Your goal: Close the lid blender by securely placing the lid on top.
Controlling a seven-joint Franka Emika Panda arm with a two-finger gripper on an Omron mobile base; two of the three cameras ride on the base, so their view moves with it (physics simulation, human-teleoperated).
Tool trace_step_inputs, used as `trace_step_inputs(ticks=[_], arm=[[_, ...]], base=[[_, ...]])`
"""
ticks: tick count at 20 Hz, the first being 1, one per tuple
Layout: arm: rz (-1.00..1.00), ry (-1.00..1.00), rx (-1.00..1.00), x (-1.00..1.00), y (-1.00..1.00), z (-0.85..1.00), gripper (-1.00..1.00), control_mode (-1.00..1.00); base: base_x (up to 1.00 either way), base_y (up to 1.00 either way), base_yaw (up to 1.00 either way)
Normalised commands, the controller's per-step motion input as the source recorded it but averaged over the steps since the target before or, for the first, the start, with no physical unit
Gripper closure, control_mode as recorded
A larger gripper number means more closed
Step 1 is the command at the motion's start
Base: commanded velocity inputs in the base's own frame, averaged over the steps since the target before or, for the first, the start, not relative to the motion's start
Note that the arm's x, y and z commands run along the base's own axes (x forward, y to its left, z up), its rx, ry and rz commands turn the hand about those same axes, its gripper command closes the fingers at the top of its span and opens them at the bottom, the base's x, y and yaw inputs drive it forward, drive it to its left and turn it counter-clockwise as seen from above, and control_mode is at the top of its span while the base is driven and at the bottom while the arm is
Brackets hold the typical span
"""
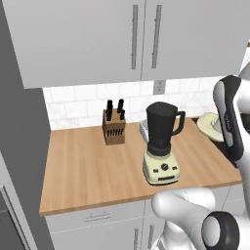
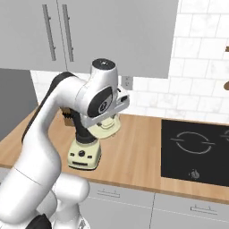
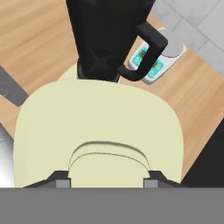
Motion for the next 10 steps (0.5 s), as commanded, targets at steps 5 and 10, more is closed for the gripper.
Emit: trace_step_inputs(ticks=[5,10], arm=[[0.01,0.0,-0.03,-0.16,0.65,0.76,1.0,-1.0],[0.0,0.0,-0.01,0.0,0.58,0.3,1.0,-1.0]], base=[[0.0,0.0,0.0],[0.0,0.0,0.0]])
